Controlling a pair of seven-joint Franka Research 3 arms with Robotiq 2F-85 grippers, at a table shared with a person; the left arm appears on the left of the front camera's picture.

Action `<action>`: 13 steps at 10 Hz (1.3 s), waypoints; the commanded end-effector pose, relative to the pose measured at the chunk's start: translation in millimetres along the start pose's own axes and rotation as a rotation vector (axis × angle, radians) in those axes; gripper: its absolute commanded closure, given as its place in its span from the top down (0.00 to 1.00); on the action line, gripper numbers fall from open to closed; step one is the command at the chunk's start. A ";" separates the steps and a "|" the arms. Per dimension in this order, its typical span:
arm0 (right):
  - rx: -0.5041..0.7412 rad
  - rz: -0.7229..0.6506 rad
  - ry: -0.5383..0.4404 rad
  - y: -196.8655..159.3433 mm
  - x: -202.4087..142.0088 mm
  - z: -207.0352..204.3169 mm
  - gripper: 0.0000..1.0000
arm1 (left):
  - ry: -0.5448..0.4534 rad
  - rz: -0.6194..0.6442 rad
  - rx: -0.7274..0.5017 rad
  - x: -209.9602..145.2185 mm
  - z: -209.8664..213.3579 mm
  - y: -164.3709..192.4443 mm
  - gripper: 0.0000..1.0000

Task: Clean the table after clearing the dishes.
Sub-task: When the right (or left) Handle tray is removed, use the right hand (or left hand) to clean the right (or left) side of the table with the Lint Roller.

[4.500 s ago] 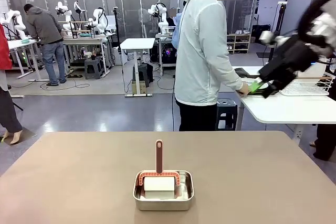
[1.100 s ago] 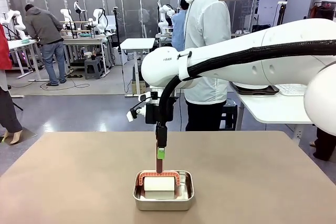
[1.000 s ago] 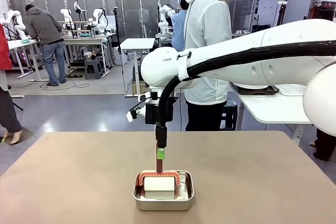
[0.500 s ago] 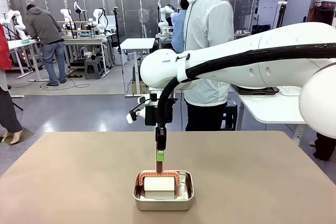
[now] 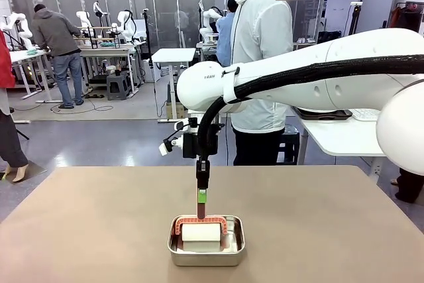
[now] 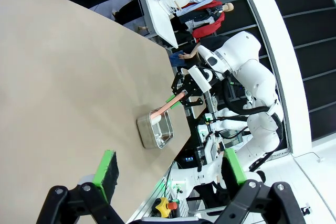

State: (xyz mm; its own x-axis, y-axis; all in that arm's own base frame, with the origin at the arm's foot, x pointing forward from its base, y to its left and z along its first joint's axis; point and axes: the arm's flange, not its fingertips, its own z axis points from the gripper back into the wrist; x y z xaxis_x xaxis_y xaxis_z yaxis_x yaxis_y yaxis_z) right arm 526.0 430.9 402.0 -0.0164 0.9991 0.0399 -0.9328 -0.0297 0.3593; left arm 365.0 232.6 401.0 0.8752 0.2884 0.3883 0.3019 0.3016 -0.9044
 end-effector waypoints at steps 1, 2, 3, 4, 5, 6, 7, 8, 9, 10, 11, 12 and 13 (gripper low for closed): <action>-0.016 -0.033 0.026 11.6 4.8 10.8 0.00 | -0.007 0.003 -0.008 -2.6 1.8 -1.3 1.00; -0.019 -0.044 0.030 22.4 5.4 19.4 0.00 | -0.007 0.003 -0.008 -2.6 1.8 -1.3 1.00; -0.063 -0.036 0.022 38.3 6.3 33.1 0.00 | -0.007 0.003 -0.008 -2.6 1.8 -1.3 1.00; -0.097 -0.053 0.023 50.4 3.0 45.0 0.00 | -0.007 0.003 -0.008 -2.6 1.8 -1.3 1.00; -0.105 -0.076 0.008 59.3 -0.6 55.9 0.00 | -0.007 0.003 -0.008 -2.6 1.8 -1.3 1.00; -0.120 -0.102 -0.002 67.1 -4.7 65.1 0.00 | -0.007 0.003 -0.008 -2.6 1.8 -1.3 1.00; -0.137 -0.140 -0.013 73.1 -11.7 75.7 0.00 | -0.007 0.003 -0.008 -2.6 1.8 -1.3 1.00; -0.147 -0.217 -0.051 80.6 -28.8 90.9 0.00 | -0.007 0.003 -0.008 -2.6 1.8 -1.3 1.00; -0.165 -0.309 -0.134 86.0 -54.4 104.9 0.00 | -0.007 0.003 -0.008 -2.6 1.8 -1.3 1.00; -0.156 -0.401 -0.233 90.6 -87.1 114.3 0.00 | -0.007 0.003 -0.008 -2.6 1.8 -1.3 1.00; -0.165 -0.515 -0.316 94.8 -121.6 117.7 0.00 | -0.007 0.003 -0.008 -2.6 1.8 -1.3 1.00; -0.186 -0.692 -0.371 104.8 -159.4 115.5 0.00 | -0.007 0.003 -0.008 -2.6 1.8 -1.3 1.00; -0.162 -0.796 -0.451 112.5 -189.5 111.7 0.00 | -0.007 0.003 -0.008 -2.6 1.8 -1.3 1.00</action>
State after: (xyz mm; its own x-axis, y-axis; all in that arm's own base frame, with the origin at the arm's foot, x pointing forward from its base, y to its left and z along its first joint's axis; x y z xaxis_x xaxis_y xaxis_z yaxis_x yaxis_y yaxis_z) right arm 505.0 249.6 557.1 0.6684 0.7235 0.1725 -0.7351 0.6070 0.3020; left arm 364.9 232.7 400.9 0.8753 0.2886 0.3881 0.3016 0.3016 -0.9045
